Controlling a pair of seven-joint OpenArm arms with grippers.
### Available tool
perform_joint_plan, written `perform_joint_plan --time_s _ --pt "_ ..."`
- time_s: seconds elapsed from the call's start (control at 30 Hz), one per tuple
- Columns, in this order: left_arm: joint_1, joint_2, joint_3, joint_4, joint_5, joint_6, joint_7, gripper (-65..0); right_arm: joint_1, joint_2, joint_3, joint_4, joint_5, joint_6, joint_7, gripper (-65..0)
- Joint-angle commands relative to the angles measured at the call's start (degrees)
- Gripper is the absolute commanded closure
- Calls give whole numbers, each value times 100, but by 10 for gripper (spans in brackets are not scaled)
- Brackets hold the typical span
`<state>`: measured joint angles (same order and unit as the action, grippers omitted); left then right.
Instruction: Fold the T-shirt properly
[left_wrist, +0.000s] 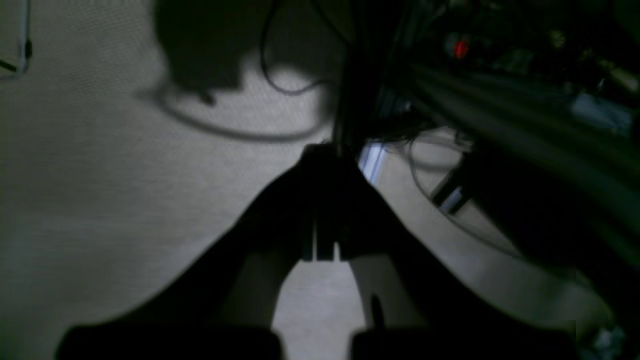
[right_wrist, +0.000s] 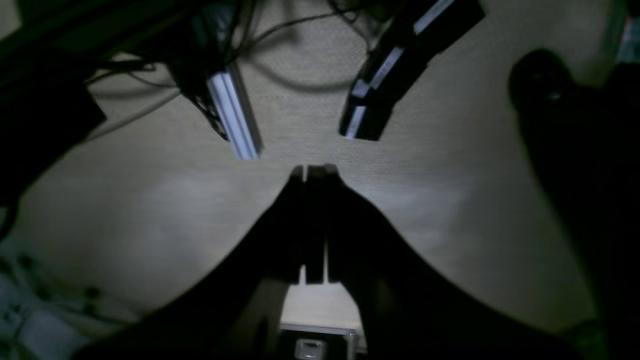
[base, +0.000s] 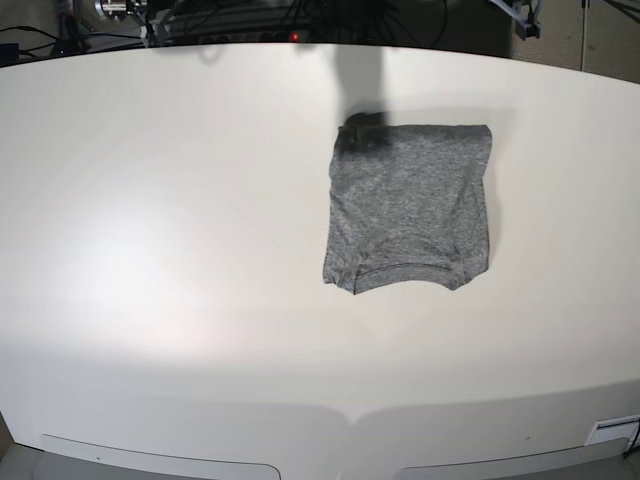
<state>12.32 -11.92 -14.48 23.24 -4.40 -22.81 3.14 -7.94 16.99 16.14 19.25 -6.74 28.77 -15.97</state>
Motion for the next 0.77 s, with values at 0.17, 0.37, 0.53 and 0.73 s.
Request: perform_joint_plan --time_s 0.17,0.37,0.53,0.73 --pt "-385 251 -4 -328 330 334 -4 0 278 -208 -1217 2 750 -581 72 0" --pt "-505 326 -4 -343 -57 334 -22 0 472 -372 -1749 2 1172 -693 -35 0" --pt "-503 339 -4 -343 -55 334 -20 0 507 -481 -1770 2 1169 -688 -52 0" --pt "-487 369 -4 -345 -57 334 37 0 505 -494 -1770 2 1172 -688 -55 0"
